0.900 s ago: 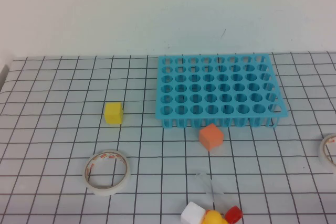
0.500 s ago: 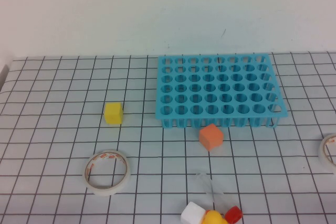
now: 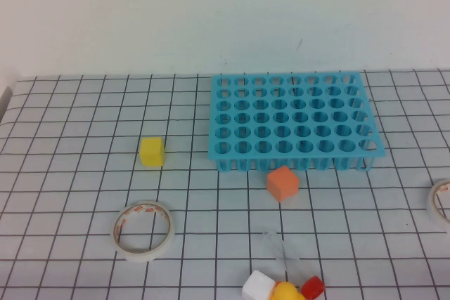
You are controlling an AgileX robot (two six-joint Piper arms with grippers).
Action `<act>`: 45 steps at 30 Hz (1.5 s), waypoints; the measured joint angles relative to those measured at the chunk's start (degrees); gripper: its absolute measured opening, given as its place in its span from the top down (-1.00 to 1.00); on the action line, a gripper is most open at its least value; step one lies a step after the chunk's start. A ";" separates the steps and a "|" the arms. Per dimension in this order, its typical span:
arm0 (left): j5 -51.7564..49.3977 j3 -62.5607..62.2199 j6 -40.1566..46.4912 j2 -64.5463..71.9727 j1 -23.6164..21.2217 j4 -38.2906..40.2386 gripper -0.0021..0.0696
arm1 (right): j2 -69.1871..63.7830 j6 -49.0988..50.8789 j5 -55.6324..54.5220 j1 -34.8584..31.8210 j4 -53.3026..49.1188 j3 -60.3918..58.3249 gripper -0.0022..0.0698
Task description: Place the test tubes
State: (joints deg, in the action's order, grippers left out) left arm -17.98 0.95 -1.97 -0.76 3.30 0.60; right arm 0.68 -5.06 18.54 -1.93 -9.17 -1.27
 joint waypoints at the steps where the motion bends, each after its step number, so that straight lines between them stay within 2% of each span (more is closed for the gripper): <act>1: 0.25 0.00 0.00 0.00 0.00 0.00 0.95 | 0.00 0.00 -0.10 0.00 0.00 0.00 0.94; 8: 1.63 0.00 0.00 0.00 0.00 0.00 0.95 | 0.00 0.00 -0.12 0.00 0.00 0.00 0.94; 13: 9.23 0.10 0.00 0.00 0.00 0.00 0.95 | 0.00 0.00 -6.48 0.00 0.00 -0.33 0.94; 21: 37.47 0.10 0.00 0.00 0.00 0.00 0.95 | 0.00 0.00 -36.38 0.00 0.00 -0.33 0.94; 23: 45.60 0.10 0.00 0.00 0.00 0.00 0.95 | 0.00 0.00 -48.10 0.00 0.00 -0.33 0.94; 27: 51.87 0.10 0.00 0.00 0.00 0.00 0.95 | 0.00 0.00 -59.99 0.00 0.00 -0.33 0.94; 30: 53.78 0.10 0.00 0.00 0.00 0.09 0.95 | 0.03 0.00 -64.51 0.00 0.29 -0.33 0.94; 33: 53.95 0.10 0.00 0.00 0.00 0.09 0.95 | 0.03 0.00 -64.54 0.00 1.71 -0.33 0.94; 40: 51.13 0.10 -1.40 0.00 0.00 -0.60 0.95 | 0.03 3.08 -57.00 0.00 5.66 0.07 0.94; 43: 50.51 0.10 -6.18 0.00 0.00 -0.60 0.95 | 0.03 9.58 -42.16 0.00 6.04 4.79 0.94; 45: 49.98 0.10 -8.87 0.00 0.00 -0.60 0.95 | 0.03 12.55 -27.59 0.00 6.16 10.58 0.94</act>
State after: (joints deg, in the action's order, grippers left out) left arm 31.99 1.06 -10.84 -0.76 3.30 0.00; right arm 0.72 7.50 -9.05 -1.93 -3.01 9.30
